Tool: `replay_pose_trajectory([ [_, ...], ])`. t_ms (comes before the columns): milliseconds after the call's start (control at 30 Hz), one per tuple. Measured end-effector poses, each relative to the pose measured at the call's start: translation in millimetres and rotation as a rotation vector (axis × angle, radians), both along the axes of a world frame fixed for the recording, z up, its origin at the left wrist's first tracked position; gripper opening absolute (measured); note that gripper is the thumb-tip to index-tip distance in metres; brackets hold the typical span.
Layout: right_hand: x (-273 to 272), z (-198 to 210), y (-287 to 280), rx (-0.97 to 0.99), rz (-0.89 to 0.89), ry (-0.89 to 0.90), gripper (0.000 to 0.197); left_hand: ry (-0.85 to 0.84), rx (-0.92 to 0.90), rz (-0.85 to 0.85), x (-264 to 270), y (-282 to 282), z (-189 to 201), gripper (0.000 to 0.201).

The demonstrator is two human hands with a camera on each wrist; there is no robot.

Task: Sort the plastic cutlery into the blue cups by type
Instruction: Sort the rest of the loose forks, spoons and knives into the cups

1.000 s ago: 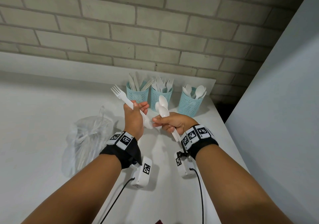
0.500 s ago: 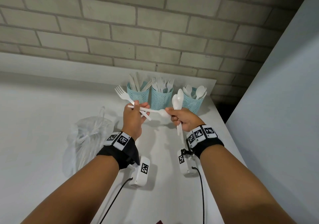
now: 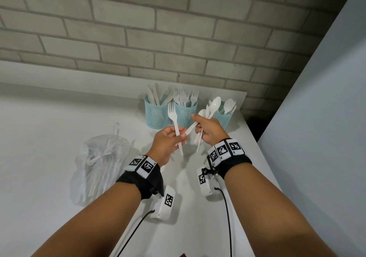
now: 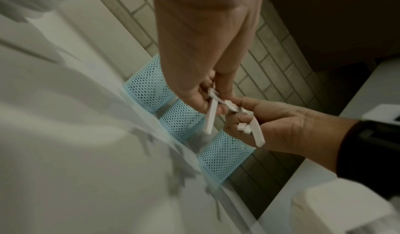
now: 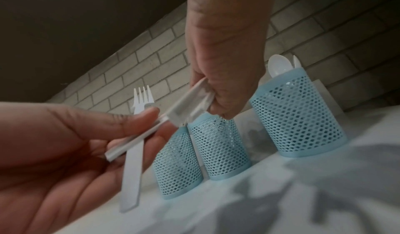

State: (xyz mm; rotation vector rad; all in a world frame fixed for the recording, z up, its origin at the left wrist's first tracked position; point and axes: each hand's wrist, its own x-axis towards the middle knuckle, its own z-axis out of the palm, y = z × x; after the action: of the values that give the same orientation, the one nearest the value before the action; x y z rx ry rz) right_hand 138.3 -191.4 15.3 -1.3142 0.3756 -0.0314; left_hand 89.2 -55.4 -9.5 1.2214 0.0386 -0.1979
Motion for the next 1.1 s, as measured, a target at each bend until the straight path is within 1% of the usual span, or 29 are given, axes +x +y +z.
replay_pose_trajectory([
  [100, -0.5, 0.3, 4.6, -0.076, -0.038, 0.02, 0.024, 0.013, -0.014, -0.066, -1.3, -3.2, 1.8, 0.011],
  [167, -1.1, 2.6, 8.7, -0.082, -0.064, 0.015, 0.021, 0.04, -0.046, -0.102, -1.8, -6.2, 4.1, 0.01],
  [267, -3.4, 12.2, 12.0, 0.007, -0.15, -0.064, 0.011, 0.127, -0.072, -0.069, 0.8, -8.6, 4.0, 0.01],
  [333, -4.3, 18.3, 11.6, 0.09, -0.178, -0.111, 0.015, 0.183, -0.112, -0.021, 2.1, -8.1, 2.1, 0.011],
  [400, -5.1, 23.4, 12.6, 0.176, -0.188, -0.157, 0.013, 0.216, -0.152, 0.009, 1.5, -6.6, 1.7, 0.019],
  [467, -5.8, 27.3, 14.6, 0.198, -0.2, -0.201, 0.009, 0.248, -0.229, -0.009, 0.7, -5.3, 4.3, 0.023],
  [500, -6.4, 28.8, 15.9, 0.176, -0.202, -0.222, 0.007, 0.26, -0.257, -0.034, 0.3, -4.9, 5.9, 0.021],
  [533, -7.9, 30.8, 17.3, 0.145, -0.194, -0.247, 0.005, 0.269, -0.272, -0.058, -0.5, -4.6, 7.8, 0.021],
  [567, -9.3, 32.4, 19.0, 0.106, -0.184, -0.275, 0.006, 0.275, -0.285, -0.084, -1.1, -4.5, 9.6, 0.023],
  [667, -14.0, 38.5, 25.7, 0.005, -0.13, -0.352, 0.018, 0.289, -0.35, -0.125, -3.0, -5.1, 13.2, 0.027],
  [767, -16.8, 43.2, 31.6, -0.042, -0.032, -0.42, 0.031, 0.3, -0.417, -0.124, -2.0, -4.6, 14.7, 0.034],
  [833, -20.3, 42.8, 35.0, -0.106, 0.054, -0.419, 0.027, 0.311, -0.458, -0.118, -0.5, -4.5, 16.2, 0.038],
  [933, -24.1, 37.1, 37.7, -0.172, 0.15, -0.382, 0.01, 0.317, -0.499, -0.073, -0.7, -4.2, 20.4, 0.035],
  [967, -24.0, 35.7, 37.8, -0.182, 0.16, -0.386, 0.008, 0.317, -0.501, -0.057, -0.6, -3.7, 21.6, 0.033],
  [1100, -21.5, 37.4, 38.8, -0.167, 0.151, -0.399, 0.019, 0.328, -0.469, -0.032, -1.4, -2.5, 22.4, 0.032],
])
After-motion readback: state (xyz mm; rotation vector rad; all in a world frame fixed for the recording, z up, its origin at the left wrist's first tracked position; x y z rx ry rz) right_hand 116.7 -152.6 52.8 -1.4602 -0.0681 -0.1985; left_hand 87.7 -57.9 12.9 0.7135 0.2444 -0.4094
